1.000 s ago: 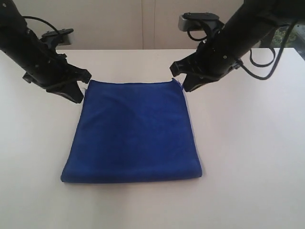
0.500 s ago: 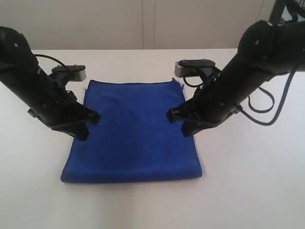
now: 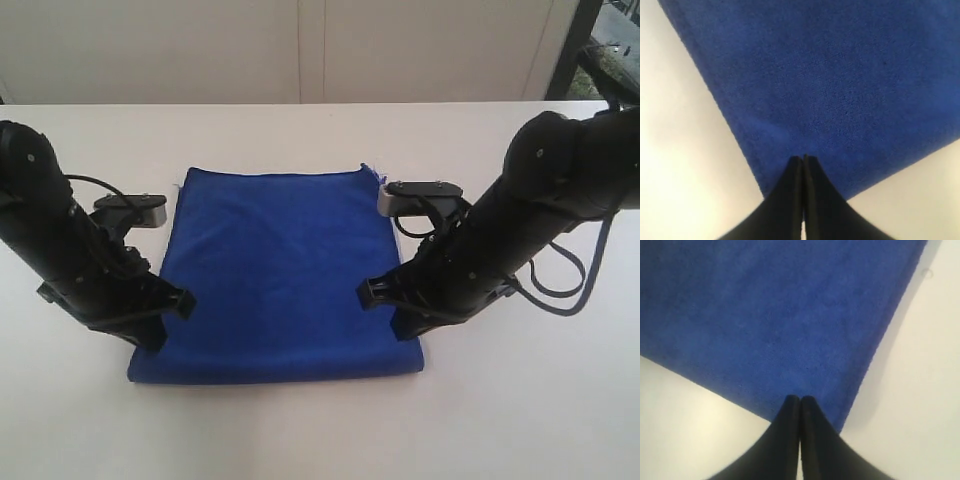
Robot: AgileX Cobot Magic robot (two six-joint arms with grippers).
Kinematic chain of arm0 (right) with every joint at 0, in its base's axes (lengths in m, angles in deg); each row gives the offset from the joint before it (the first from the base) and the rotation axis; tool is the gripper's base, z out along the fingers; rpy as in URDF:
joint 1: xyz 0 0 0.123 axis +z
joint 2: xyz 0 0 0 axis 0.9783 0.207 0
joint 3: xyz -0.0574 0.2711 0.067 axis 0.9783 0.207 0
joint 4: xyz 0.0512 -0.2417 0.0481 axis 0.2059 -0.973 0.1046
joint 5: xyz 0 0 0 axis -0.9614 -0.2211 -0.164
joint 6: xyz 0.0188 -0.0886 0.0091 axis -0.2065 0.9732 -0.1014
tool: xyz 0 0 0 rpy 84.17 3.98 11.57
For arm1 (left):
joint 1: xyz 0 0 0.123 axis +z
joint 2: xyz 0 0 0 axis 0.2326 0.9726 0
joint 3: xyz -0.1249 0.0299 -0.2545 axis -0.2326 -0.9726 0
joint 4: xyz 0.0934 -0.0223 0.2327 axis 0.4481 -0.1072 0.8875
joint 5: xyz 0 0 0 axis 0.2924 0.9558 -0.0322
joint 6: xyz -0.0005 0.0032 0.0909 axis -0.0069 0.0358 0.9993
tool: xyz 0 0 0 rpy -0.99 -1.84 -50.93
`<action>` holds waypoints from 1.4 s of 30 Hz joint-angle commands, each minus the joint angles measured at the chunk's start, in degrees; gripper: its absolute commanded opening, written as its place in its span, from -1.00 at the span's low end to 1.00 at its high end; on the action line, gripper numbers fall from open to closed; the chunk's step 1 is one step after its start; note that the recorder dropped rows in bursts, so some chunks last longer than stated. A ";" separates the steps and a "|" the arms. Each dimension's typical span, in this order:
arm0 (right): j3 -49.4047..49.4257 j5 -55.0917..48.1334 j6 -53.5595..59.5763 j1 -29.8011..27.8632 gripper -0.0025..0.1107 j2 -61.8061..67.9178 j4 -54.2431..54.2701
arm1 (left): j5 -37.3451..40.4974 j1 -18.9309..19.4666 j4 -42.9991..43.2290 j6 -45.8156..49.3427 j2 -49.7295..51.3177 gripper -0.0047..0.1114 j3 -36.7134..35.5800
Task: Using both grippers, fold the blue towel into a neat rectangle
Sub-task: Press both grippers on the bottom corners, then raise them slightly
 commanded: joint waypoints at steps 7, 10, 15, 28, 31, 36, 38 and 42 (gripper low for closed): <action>1.73 2.43 0.18 0.08 -0.96 -0.15 2.01 | -5.86 -0.26 -0.67 -0.34 -0.67 -0.92 -3.95; 1.73 2.60 0.18 0.08 -0.96 -0.15 2.35 | -5.65 -0.26 -0.67 -0.44 -0.21 -0.92 -3.95; 1.73 4.30 0.18 0.08 -0.96 -0.05 3.03 | -5.61 -0.26 -0.67 -0.55 0.62 -0.92 -3.95; 1.73 9.12 0.18 0.08 -0.96 3.89 1.33 | -4.24 -0.26 -0.79 -0.32 0.84 -0.92 -4.99; 1.73 8.58 0.18 0.08 -0.96 5.03 0.96 | -4.24 -0.26 -0.79 -0.32 0.84 -0.92 -4.99; 1.73 7.50 0.18 0.08 -0.96 6.74 0.80 | -4.24 -0.26 -0.79 -0.32 0.84 -0.92 -4.99; 1.73 6.66 0.18 0.08 -0.96 6.99 0.10 | -4.11 -0.26 -0.79 -0.33 0.84 -0.92 -4.99; 1.73 5.37 0.07 0.08 -0.96 6.88 -0.29 | -4.13 -0.26 -0.79 0.21 0.84 -0.92 -4.99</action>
